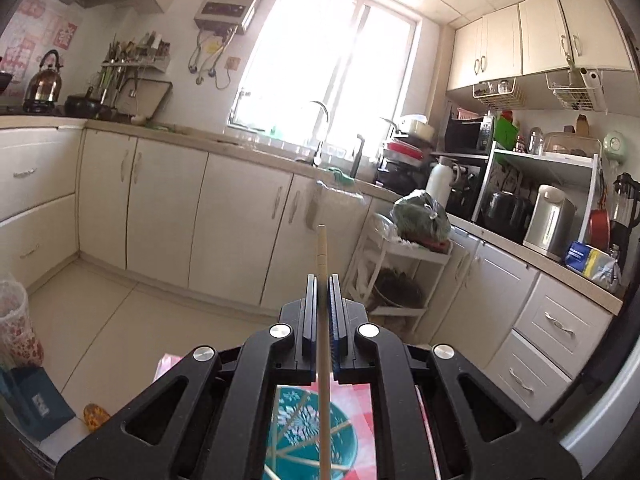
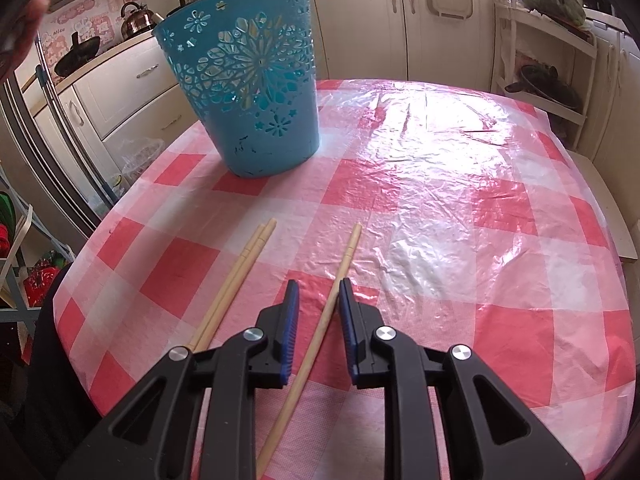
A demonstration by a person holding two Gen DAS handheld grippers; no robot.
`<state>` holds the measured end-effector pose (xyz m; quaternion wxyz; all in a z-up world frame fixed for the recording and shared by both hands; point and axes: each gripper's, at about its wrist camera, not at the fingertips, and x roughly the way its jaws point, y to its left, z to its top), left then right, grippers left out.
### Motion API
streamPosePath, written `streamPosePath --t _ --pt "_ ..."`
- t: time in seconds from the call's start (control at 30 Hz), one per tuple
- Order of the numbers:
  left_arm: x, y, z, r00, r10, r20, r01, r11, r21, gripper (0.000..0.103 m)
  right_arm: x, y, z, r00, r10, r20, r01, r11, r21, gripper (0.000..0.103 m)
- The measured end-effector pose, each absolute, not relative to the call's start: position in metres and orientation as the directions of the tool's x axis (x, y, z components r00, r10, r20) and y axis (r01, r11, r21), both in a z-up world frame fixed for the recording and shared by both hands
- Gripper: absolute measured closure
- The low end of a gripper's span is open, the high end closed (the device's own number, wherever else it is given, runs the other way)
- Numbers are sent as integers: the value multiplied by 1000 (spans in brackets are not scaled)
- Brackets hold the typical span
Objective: Organize utensils
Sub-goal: 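Lift the chopstick with the left gripper into the teal bin and release, then grasp a chopstick with the right gripper, carry it into the teal bin, release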
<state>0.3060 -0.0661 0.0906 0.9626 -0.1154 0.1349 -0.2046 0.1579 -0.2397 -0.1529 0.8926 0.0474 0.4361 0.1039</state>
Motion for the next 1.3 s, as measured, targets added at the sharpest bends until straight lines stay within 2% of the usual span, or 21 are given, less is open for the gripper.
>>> streamPosePath --t 0.17,0.6,0.63,0.7,0.77,0.93,1.07,1.3 --pt "346 -83 69 910 -343 -235 282 925 -256 98 159 -244 -153 595 248 -765 -143 969 202 82" --pt "346 -92 -6 845 -306 -439 255 951 -173 96 159 -246 -154 594 253 -764 -146 967 207 81" --pt "342 -88 -8 841 -303 -448 250 952 -175 92 159 -245 -154 594 253 -763 -146 967 207 81" --pt "330 -77 -9 843 -286 -455 226 957 -182 75 159 -246 -154 594 260 -762 -146 966 215 81" --pt "313 -61 -7 857 -259 -445 190 962 -194 53 159 -250 -154 591 277 -757 -143 960 240 81" --pt "257 -22 -21 884 -170 -436 108 981 -163 28 158 -252 -154 591 279 -757 -139 959 246 81" --pt "229 2 -56 843 -107 -527 39 989 -140 18 157 -240 -153 600 217 -770 -138 976 167 81" --pt "216 15 -120 737 -74 -672 -10 993 -120 16 164 -230 -152 599 142 -788 -97 990 105 83"
